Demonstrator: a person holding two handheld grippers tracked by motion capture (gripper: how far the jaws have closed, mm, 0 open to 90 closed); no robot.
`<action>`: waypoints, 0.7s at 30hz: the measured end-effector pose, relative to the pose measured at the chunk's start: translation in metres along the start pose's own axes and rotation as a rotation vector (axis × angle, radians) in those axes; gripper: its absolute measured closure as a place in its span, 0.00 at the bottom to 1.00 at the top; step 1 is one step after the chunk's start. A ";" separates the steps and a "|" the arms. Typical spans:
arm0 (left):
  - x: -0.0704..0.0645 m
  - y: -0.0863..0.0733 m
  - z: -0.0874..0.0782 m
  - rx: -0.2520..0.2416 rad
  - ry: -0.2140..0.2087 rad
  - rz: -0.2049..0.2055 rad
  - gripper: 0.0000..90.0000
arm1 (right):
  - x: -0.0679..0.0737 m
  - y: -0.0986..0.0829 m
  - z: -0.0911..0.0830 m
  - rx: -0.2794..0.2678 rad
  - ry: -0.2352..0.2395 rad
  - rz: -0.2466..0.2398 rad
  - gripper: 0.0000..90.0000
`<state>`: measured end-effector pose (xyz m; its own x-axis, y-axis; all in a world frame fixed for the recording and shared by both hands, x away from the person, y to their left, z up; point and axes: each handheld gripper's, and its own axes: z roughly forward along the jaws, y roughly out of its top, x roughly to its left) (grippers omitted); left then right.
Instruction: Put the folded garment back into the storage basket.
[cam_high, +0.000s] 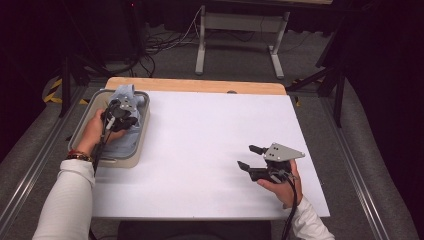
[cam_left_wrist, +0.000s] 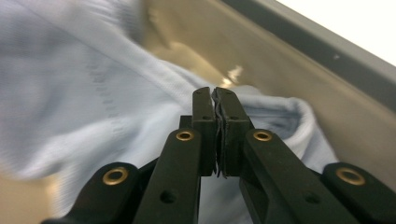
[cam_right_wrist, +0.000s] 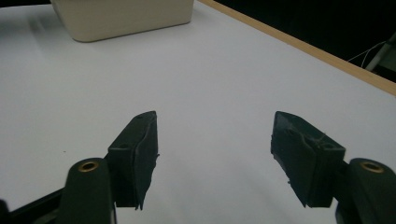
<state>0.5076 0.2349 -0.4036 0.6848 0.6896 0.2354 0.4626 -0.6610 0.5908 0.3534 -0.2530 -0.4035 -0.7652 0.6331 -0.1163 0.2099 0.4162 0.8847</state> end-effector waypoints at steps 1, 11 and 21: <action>0.004 -0.002 -0.005 -0.011 -0.003 -0.018 0.98 | 0.000 0.000 0.000 0.000 0.000 0.000 0.37; 0.025 -0.027 -0.014 0.140 0.062 -0.077 1.00 | 0.000 0.000 0.001 0.003 0.002 0.002 0.37; 0.017 -0.025 0.008 0.234 0.033 -0.064 1.00 | 0.001 -0.001 0.002 0.008 0.007 0.001 0.37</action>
<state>0.5118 0.2604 -0.4200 0.6328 0.7393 0.2302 0.6253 -0.6632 0.4113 0.3537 -0.2514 -0.4049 -0.7695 0.6288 -0.1118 0.2155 0.4205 0.8813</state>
